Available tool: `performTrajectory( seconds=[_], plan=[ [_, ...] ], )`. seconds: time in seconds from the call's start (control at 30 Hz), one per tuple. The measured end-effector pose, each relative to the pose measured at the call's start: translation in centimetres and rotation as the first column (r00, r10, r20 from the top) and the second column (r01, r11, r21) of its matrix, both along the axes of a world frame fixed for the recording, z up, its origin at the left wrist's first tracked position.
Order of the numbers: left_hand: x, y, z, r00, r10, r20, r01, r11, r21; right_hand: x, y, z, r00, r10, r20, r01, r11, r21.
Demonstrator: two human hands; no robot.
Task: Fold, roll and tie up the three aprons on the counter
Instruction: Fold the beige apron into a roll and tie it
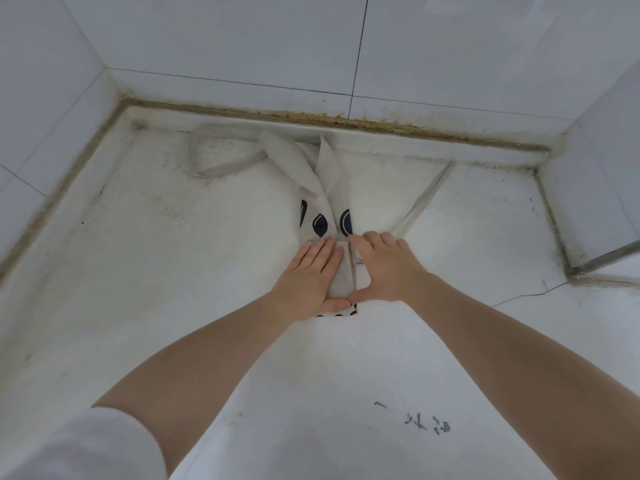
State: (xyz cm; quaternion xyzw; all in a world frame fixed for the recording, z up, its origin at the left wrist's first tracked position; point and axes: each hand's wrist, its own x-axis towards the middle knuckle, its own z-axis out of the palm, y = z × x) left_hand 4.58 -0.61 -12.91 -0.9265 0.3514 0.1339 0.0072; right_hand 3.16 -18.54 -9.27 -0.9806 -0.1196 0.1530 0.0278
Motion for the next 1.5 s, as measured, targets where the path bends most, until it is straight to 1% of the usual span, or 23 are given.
performTrajectory(
  seconds=[0.1,0.13,0.2,0.23,0.3,0.4,0.53,0.73,0.8,0.87,0.9,0.93,1.0,1.03,1.1,1.17,1.2,1.23,1.3,1.33,1.37,1.43,1.5],
  plan=[
    [0.4,0.1,-0.3,0.999,0.019,-0.036,-0.021,0.997,-0.07,-0.9,-0.4,-0.8,0.996,0.088,-0.024,-0.083,0.983,0.162],
    [0.5,0.1,-0.4,0.998,0.024,-0.057,-0.029,0.996,-0.083,-1.3,-0.4,-1.3,0.998,0.056,-0.04,-0.044,0.966,0.255],
    [0.6,0.1,-0.3,0.996,0.017,-0.093,-0.026,0.995,-0.098,-1.4,-0.4,-1.9,0.988,-0.139,-0.072,0.156,0.875,0.459],
    [0.6,0.2,-0.2,0.994,0.018,-0.104,-0.029,0.993,-0.111,-1.2,-0.4,-2.0,0.974,-0.216,-0.065,0.22,0.846,0.486],
    [0.5,0.3,0.0,0.994,0.047,-0.096,-0.061,0.987,-0.148,-0.5,0.0,-2.1,0.961,-0.27,-0.053,0.263,0.841,0.473],
    [0.2,0.6,0.1,0.996,0.084,-0.031,-0.088,0.983,-0.16,-0.1,0.5,-2.3,0.975,-0.222,0.006,0.201,0.891,0.406],
    [-0.2,0.8,0.3,0.999,0.034,0.022,-0.03,0.989,-0.144,-0.2,0.8,-2.5,0.986,-0.151,0.076,0.115,0.926,0.359],
    [-0.2,0.9,0.5,0.999,0.033,0.023,-0.029,0.987,-0.159,-0.2,-0.7,-1.9,0.997,-0.036,-0.069,0.062,0.904,0.422],
    [-0.2,1.0,0.5,1.0,0.006,0.013,-0.004,0.983,-0.185,-0.1,-1.3,-1.5,0.99,-0.018,-0.139,0.073,0.91,0.407],
    [-0.1,1.0,0.6,1.0,-0.02,0.006,0.021,0.979,-0.201,0.0,-1.5,-1.3,0.978,-0.053,-0.204,0.133,0.905,0.405],
    [0.0,1.0,0.6,1.0,-0.024,0.001,0.023,0.978,-0.209,0.0,-1.5,-1.4,0.967,-0.095,-0.235,0.192,0.882,0.43],
    [0.0,1.0,0.6,1.0,-0.023,-0.005,0.021,0.975,-0.219,0.0,-1.3,-1.2,0.945,-0.17,-0.278,0.292,0.821,0.491],
    [0.0,1.0,0.6,1.0,-0.021,-0.001,0.021,0.968,-0.251,-0.1,-0.8,-0.4,0.863,-0.302,-0.406,0.502,0.601,0.622],
    [-0.1,0.9,0.6,1.0,-0.022,0.008,0.023,0.964,-0.264,0.0,-0.5,-0.4,0.846,-0.312,-0.433,0.533,0.541,0.651],
    [-0.2,0.9,0.6,0.998,-0.024,0.054,0.038,0.959,-0.282,-0.1,-0.3,-0.6,0.863,-0.333,-0.38,0.505,0.587,0.632],
    [-0.3,0.9,0.5,0.991,-0.022,0.131,0.06,0.954,-0.293,-0.1,-0.1,0.0,0.882,-0.416,-0.223,0.461,0.658,0.596],
    [-0.4,1.0,0.5,0.987,-0.015,0.16,0.062,0.953,-0.296,-0.2,0.1,0.5,0.884,-0.422,-0.203,0.447,0.629,0.636],
    [-0.6,1.0,0.5,0.983,-0.007,0.184,0.063,0.952,-0.301,-0.4,0.4,0.8,0.875,-0.406,-0.265,0.464,0.543,0.7],
    [-0.9,1.3,0.6,0.976,0.001,0.217,0.066,0.951,-0.303,-0.9,1.2,1.8,0.819,-0.294,-0.492,0.571,0.346,0.744],
    [-1.0,1.4,0.6,0.973,-0.003,0.231,0.073,0.954,-0.292,-1.1,1.6,1.9,0.781,-0.24,-0.576,0.624,0.307,0.718],
    [-1.1,1.5,0.5,0.97,-0.01,0.243,0.079,0.957,-0.278,-1.3,1.8,1.8,0.749,-0.208,-0.629,0.661,0.3,0.688],
    [-1.3,1.7,0.3,0.969,-0.011,0.247,0.076,0.964,-0.256,-1.8,2.3,1.5,0.718,-0.153,-0.679,0.692,0.261,0.673],
    [-1.4,1.9,0.1,0.977,0.037,0.211,0.022,0.961,-0.275,-1.8,2.6,1.1,0.72,-0.13,-0.682,0.693,0.188,0.696]
  ],
)
